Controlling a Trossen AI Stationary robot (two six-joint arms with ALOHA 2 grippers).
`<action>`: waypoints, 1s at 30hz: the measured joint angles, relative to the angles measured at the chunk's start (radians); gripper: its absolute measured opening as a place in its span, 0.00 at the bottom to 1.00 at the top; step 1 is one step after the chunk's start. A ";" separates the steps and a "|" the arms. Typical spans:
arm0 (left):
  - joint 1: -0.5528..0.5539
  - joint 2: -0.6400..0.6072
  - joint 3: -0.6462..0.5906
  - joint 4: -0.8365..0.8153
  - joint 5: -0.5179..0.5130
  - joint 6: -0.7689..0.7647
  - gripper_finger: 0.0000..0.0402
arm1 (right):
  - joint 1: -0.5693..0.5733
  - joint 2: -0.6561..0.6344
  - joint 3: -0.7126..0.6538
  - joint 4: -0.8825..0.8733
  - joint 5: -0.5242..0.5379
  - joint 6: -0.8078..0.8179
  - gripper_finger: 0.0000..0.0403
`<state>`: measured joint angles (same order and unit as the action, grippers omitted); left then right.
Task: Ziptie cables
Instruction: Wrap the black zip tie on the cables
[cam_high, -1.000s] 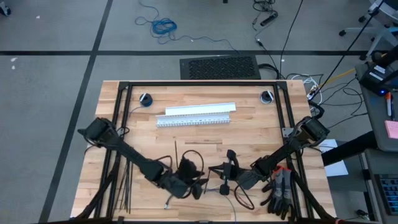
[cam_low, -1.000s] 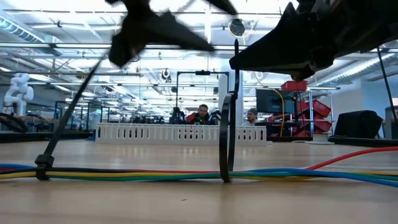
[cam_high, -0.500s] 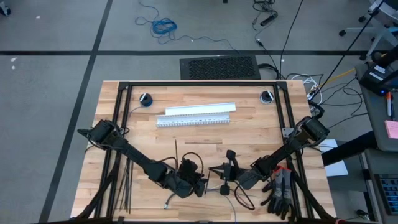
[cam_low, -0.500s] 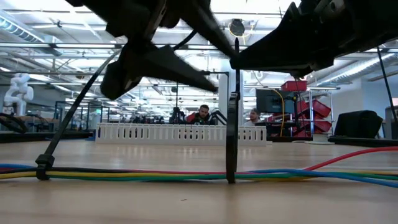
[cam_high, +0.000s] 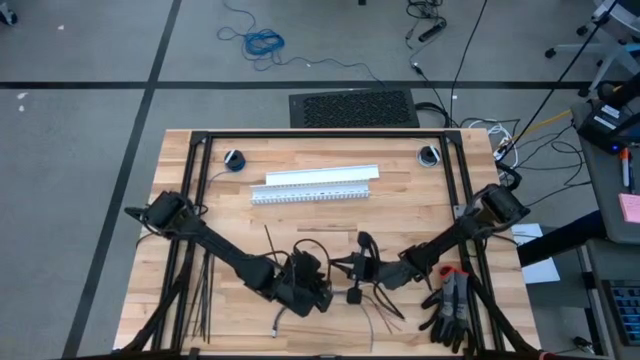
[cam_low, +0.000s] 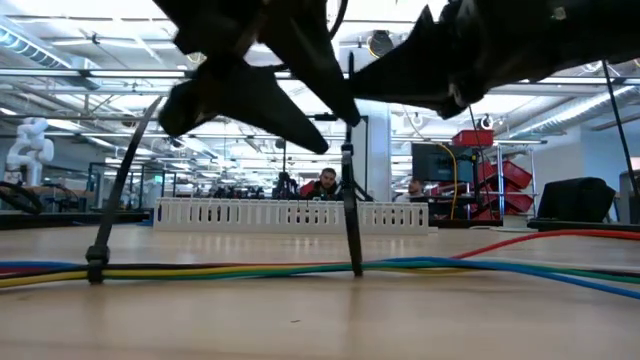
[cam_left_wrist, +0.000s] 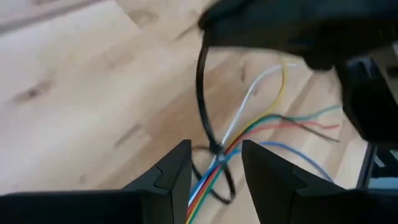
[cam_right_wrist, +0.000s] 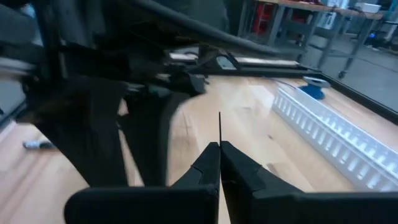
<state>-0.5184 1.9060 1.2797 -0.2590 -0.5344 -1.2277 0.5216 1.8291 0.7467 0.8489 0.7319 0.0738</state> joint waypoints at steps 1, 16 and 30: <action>0.006 0.000 0.000 0.002 -0.001 0.004 0.34 | -0.005 0.001 0.000 0.009 -0.007 0.000 0.00; 0.028 0.010 0.000 -0.005 0.018 -0.023 0.34 | -0.011 0.003 0.000 -0.008 -0.001 -0.008 0.00; 0.020 0.062 -0.001 0.003 0.033 -0.057 0.34 | -0.011 0.003 0.000 -0.018 0.001 -0.011 0.00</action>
<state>-0.4988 1.9685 1.2785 -0.2563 -0.5013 -1.2846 0.5110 1.8317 0.7464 0.8312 0.7330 0.0624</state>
